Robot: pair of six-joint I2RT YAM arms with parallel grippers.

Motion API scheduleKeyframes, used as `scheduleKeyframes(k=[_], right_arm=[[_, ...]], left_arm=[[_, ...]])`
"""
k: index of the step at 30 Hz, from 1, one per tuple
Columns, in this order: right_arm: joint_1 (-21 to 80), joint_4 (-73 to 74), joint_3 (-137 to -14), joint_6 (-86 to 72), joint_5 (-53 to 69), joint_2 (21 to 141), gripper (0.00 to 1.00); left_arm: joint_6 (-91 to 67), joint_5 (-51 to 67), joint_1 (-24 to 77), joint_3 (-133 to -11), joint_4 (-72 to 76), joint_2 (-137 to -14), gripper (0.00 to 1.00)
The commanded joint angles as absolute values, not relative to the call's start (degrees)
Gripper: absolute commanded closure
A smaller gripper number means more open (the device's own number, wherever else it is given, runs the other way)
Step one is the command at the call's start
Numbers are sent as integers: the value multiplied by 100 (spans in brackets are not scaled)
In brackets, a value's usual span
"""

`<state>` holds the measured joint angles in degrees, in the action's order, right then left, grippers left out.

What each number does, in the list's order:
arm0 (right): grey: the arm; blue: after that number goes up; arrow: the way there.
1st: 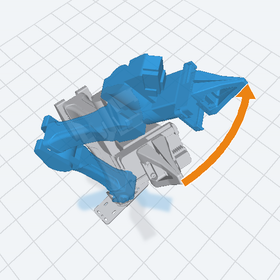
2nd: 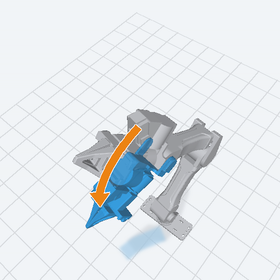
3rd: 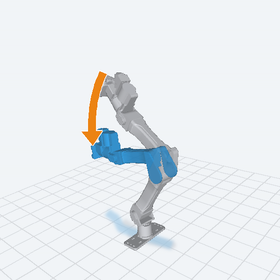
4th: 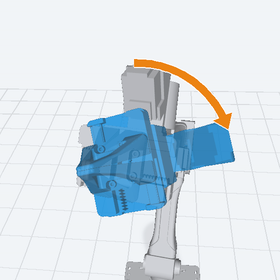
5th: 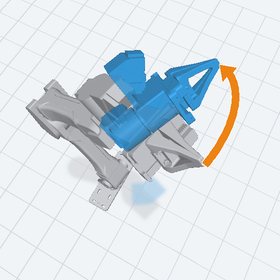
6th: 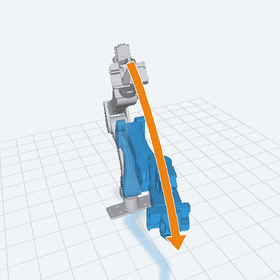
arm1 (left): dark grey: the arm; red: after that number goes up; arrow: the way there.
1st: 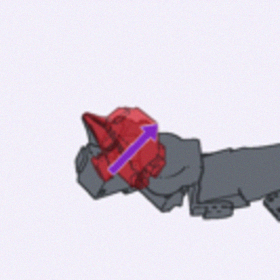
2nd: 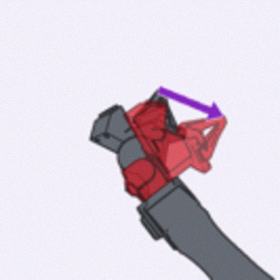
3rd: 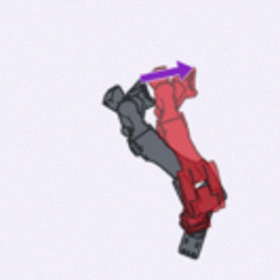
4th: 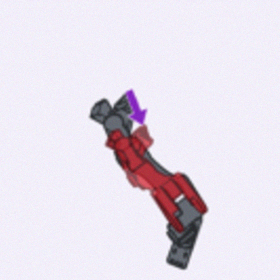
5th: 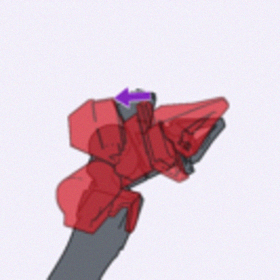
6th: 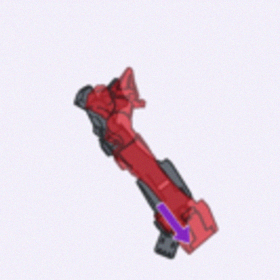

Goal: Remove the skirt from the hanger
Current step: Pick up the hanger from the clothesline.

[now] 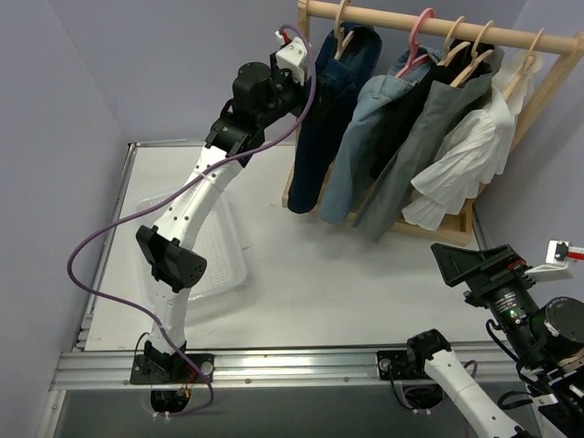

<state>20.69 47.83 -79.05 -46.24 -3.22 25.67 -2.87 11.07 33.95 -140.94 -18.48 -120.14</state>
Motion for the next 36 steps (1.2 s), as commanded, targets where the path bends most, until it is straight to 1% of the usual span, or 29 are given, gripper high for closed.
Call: scheduleKeyframes(k=[1, 2, 4, 6, 7, 8, 9, 14, 18, 24, 27, 31, 34, 36], right_arm=[[2109, 4676, -7937, -4535, -422, 2681, 0], [2101, 4676, -7919, -4544, -431, 2663, 0], [2101, 4658, -7875, -4553, -457, 2637, 0], [2101, 4650, -7866, -4544, -483, 2645, 0], [2101, 4641, -7875, -4553, -483, 2646, 0], [2109, 4632, -7875, -4553, -475, 2672, 0], [2101, 4606, -7875, -4553, -475, 2672, 0], [2101, 4553, -7901, -4527, -448, 2777, 0], [2101, 4483, -7945, -4491, -457, 2856, 0], [2109, 4421, -7928, -4491, -448, 2935, 0], [2109, 4412, -7884, -4491, -466, 2927, 0], [2101, 4351, -7849, -4500, -404, 2909, 0], [2101, 4386, -7884, -4491, -369, 2953, 0], [2101, 4421, -7945, -4439, -317, 3023, 0]], left_arm=[[263, 616, 3533, -14326, -2030, -12102, 6], [281, 563, 3533, -14344, -2065, -12120, 8], [316, 519, 3542, -14387, -2100, -12181, 23], [325, 483, 3533, -14554, -2241, -12286, 48], [343, 466, 3533, -14642, -2311, -12331, 74], [343, 448, 3533, -14808, -2459, -12366, 89], [325, 396, 3542, -14853, -2504, -12375, 97], [107, 194, 3525, -14756, -2425, -12085, 98], [-272, 290, 3498, -14958, -2382, -11787, 98], [-641, 369, 3481, -14836, -1969, -11277, 98], [-694, 395, 3481, -14923, -1872, -11223, 98], [-878, 580, 3402, -15372, -2127, -11391, 98], [-1002, 694, 3349, -15328, -2206, -11347, 98], [-1011, 747, 3349, -15074, -2233, -11164, 98]])
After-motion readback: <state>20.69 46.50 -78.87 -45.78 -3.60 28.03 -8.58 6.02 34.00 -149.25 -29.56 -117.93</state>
